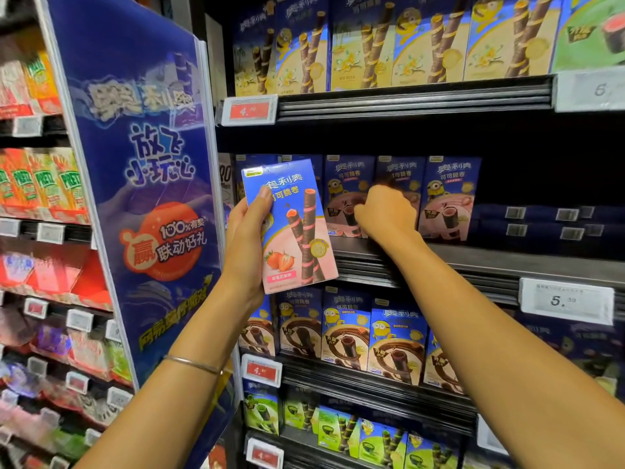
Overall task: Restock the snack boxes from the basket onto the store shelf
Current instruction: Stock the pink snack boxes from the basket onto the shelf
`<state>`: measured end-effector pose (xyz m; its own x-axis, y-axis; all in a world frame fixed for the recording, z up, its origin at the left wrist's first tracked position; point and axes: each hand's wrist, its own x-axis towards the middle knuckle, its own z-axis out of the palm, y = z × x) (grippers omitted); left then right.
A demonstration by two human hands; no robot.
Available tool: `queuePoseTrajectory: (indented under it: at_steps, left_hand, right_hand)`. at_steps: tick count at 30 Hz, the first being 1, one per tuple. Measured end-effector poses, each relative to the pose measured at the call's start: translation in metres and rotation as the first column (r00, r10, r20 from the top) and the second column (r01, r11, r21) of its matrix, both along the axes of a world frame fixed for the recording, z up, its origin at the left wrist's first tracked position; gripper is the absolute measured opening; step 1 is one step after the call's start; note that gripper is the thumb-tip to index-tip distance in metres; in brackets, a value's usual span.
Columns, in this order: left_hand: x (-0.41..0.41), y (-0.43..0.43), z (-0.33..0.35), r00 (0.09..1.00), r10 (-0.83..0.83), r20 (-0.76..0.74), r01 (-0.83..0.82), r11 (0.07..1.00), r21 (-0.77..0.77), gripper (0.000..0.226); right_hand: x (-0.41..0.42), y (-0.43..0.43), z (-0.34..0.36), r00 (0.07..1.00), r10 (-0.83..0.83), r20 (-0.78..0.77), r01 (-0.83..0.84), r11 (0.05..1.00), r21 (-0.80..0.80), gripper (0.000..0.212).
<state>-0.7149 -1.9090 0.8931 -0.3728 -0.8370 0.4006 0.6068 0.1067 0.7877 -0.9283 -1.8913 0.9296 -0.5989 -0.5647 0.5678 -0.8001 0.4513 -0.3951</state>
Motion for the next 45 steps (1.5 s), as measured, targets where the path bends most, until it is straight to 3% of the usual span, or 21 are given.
queuePoseTrajectory:
  at_steps: [8,11,13,14,16,18,19,23,30,34,37,41,45]
  left_hand:
    - [-0.003,-0.002,-0.003,0.999,0.005,0.031,-0.005,1.000,0.012,0.062]
    - [-0.005,-0.003,-0.003,0.999,-0.020,0.030,0.019,1.000,0.024,0.060]
    - [-0.007,-0.003,-0.003,0.999,-0.037,0.029,0.036,0.999,0.031,0.060]
    - [-0.008,-0.002,-0.003,0.999,-0.040,0.028,0.039,0.999,0.035,0.060]
    - [-0.010,0.001,-0.002,0.999,-0.048,0.018,0.047,0.998,0.040,0.062]
    - [-0.014,0.004,0.001,0.998,-0.060,0.011,0.059,0.998,0.039,0.061]
    - [-0.015,0.006,0.002,0.998,-0.068,0.009,0.067,0.997,0.041,0.061]
    - [-0.021,0.015,0.006,0.997,-0.080,0.013,0.079,0.997,0.022,0.070]
    - [-0.030,0.018,0.005,0.993,0.007,0.114,0.008,0.992,-0.124,0.093]
    - [-0.038,0.013,-0.001,0.978,0.111,0.174,-0.087,0.986,-0.142,0.082]
    - [-0.043,0.004,-0.006,0.973,0.159,0.170,-0.136,0.981,-0.137,0.053]
    - [-0.040,-0.004,-0.004,0.962,0.232,0.145,-0.203,0.961,-0.189,0.020]
    - [-0.035,-0.004,-0.003,0.981,0.142,0.129,-0.127,0.985,-0.115,0.027]
  right_hand:
    - [-0.005,-0.001,-0.003,0.999,0.014,0.044,-0.014,1.000,-0.005,0.024]
    - [-0.004,0.011,-0.006,0.994,0.041,0.100,-0.024,0.985,-0.172,0.029]
    - [0.004,0.024,-0.007,0.974,0.174,0.143,-0.118,0.935,-0.335,0.041]
    - [0.011,0.032,-0.007,0.934,0.311,0.178,-0.217,0.886,-0.411,0.044]
    - [0.030,0.052,-0.008,0.749,0.597,0.288,-0.403,0.756,-0.516,0.045]
    - [0.048,0.070,-0.014,0.601,0.715,0.357,-0.515,0.688,-0.511,0.048]
    - [0.053,0.075,-0.017,0.595,0.723,0.350,-0.554,0.685,-0.473,0.049]
    - [0.063,0.085,-0.024,0.678,0.685,0.268,-0.572,0.720,-0.394,0.043]
    - [0.054,0.099,-0.020,0.621,0.712,0.328,-0.549,0.693,-0.468,0.035]
    - [0.049,0.106,-0.021,0.570,0.739,0.359,-0.502,0.659,-0.561,0.029]
    - [0.042,0.113,-0.020,0.569,0.738,0.362,-0.468,0.653,-0.596,0.026]
    - [0.013,0.123,-0.013,0.632,0.697,0.340,-0.364,0.654,-0.663,0.013]
    - [-0.028,0.125,-0.015,0.796,0.506,0.332,-0.172,0.715,-0.678,0.017]
